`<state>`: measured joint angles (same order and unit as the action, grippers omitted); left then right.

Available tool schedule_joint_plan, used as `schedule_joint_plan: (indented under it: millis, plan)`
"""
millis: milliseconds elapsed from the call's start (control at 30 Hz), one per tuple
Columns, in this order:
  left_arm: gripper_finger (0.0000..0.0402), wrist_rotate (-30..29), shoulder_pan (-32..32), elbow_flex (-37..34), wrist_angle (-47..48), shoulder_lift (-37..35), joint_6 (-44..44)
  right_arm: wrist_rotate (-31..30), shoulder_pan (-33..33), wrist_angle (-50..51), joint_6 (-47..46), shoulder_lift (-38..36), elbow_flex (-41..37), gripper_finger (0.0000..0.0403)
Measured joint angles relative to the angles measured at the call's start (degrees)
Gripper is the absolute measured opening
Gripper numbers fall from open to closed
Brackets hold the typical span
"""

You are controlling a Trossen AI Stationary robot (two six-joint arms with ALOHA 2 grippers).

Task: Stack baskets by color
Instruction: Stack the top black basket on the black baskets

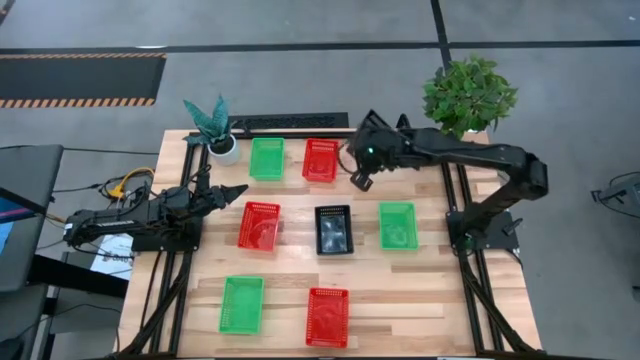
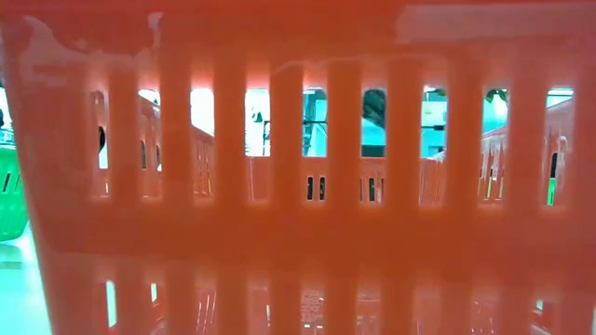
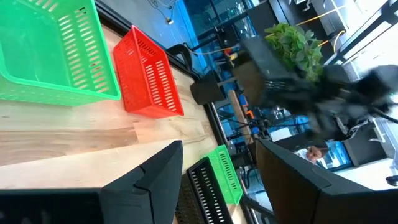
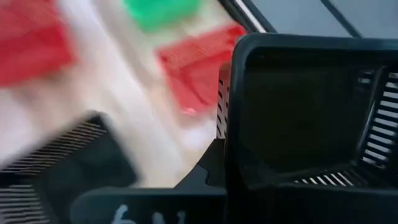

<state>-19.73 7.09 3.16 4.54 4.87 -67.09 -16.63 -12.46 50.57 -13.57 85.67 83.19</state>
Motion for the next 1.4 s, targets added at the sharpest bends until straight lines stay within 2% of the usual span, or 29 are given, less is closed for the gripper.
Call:
schedule_joint_plan:
  millis: [233, 333, 467, 633, 833, 1000, 1233, 1400]
  plan:
    - [0.0193, 3.4, 0.0, 0.0, 0.0, 0.0, 0.0, -0.9, 14.1, 0.8, -9.8, 0.0, 5.5, 0.0004]
    - [0.0193, 6.0, 0.0, -0.1, 0.1, 0.0, 0.0, -1.7, 19.9, 0.9, -10.4, 1.0, 6.0, 0.0003]
    - [0.0193, 7.5, 0.0, -0.1, 0.4, 0.0, 1.0, -5.7, 26.8, 0.0, -11.1, 3.0, 6.2, 0.0003]
    - [0.0193, 7.5, 0.0, -0.1, 0.4, 0.0, 2.6, -6.0, 32.1, 0.1, -12.0, 7.5, 6.1, 0.0003]
    - [0.0193, 7.4, 0.0, -0.1, 0.5, 0.0, 3.2, -6.0, 33.9, 0.1, -12.0, 13.6, 6.1, 0.0003]
    - [0.0193, 6.3, 0.0, -0.1, 0.4, 0.0, 4.4, -6.0, 33.6, 0.3, -7.5, 17.9, 6.1, 0.0004]
    - [0.0193, 5.5, 0.0, 0.0, 0.4, 0.0, 5.6, -5.7, 32.1, -0.2, -3.2, 21.4, 6.1, 0.0007]
    - [0.0193, 5.3, 0.0, 0.0, 0.4, 0.0, 6.0, -3.1, 30.9, -0.9, -1.0, 22.7, 6.1, 0.001]
